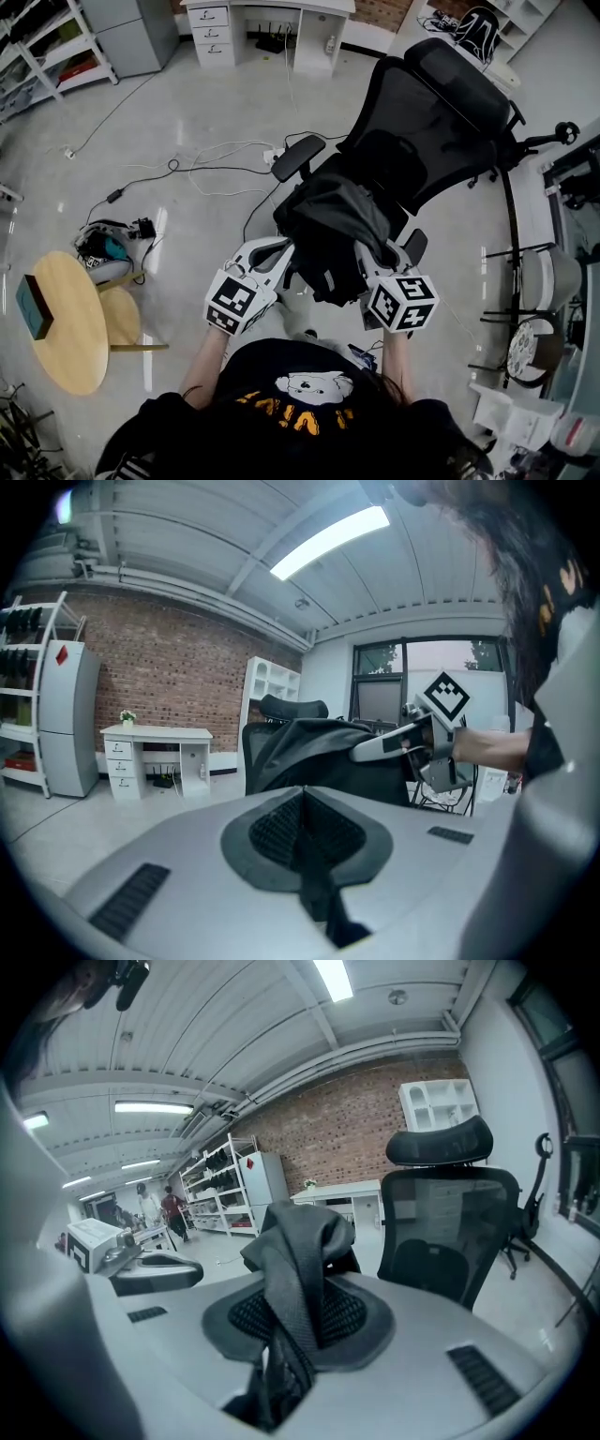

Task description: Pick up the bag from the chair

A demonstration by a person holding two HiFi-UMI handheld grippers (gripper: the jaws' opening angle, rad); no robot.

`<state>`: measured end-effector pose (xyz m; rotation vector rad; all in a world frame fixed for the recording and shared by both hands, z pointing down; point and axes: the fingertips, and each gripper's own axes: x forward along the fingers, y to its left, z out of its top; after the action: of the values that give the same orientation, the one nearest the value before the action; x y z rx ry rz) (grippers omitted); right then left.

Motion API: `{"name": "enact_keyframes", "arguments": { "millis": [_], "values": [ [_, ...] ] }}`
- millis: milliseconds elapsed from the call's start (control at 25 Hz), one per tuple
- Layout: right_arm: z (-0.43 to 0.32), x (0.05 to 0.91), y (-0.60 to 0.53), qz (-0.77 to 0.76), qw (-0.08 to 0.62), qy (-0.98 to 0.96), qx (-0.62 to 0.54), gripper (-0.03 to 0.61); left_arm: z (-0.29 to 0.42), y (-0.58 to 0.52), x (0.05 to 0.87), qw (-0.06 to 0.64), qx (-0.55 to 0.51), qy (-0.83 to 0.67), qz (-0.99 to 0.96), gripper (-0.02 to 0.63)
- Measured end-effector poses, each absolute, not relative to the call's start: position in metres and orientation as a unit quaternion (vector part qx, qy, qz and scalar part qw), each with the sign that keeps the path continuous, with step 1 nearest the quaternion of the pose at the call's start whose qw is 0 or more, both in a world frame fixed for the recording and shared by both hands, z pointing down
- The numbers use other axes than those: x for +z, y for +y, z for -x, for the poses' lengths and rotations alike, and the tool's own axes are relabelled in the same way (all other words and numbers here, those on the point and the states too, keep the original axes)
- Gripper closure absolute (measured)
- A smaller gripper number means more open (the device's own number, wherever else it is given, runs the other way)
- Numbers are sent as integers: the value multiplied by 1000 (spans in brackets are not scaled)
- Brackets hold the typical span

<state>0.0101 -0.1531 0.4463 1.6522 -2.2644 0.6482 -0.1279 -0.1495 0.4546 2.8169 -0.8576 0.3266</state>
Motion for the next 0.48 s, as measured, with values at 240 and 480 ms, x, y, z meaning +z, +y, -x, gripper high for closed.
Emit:
{"name": "enact_keyframes", "arguments": {
  "millis": [240, 480],
  "values": [
    [-23, 446, -117, -547, 129, -797, 221, 503, 104, -112, 447, 86, 102, -313, -940, 604],
    [-35, 452, -78, -526, 134, -811, 219, 503, 87, -68, 442, 81, 100, -338, -932, 604]
  ]
}}
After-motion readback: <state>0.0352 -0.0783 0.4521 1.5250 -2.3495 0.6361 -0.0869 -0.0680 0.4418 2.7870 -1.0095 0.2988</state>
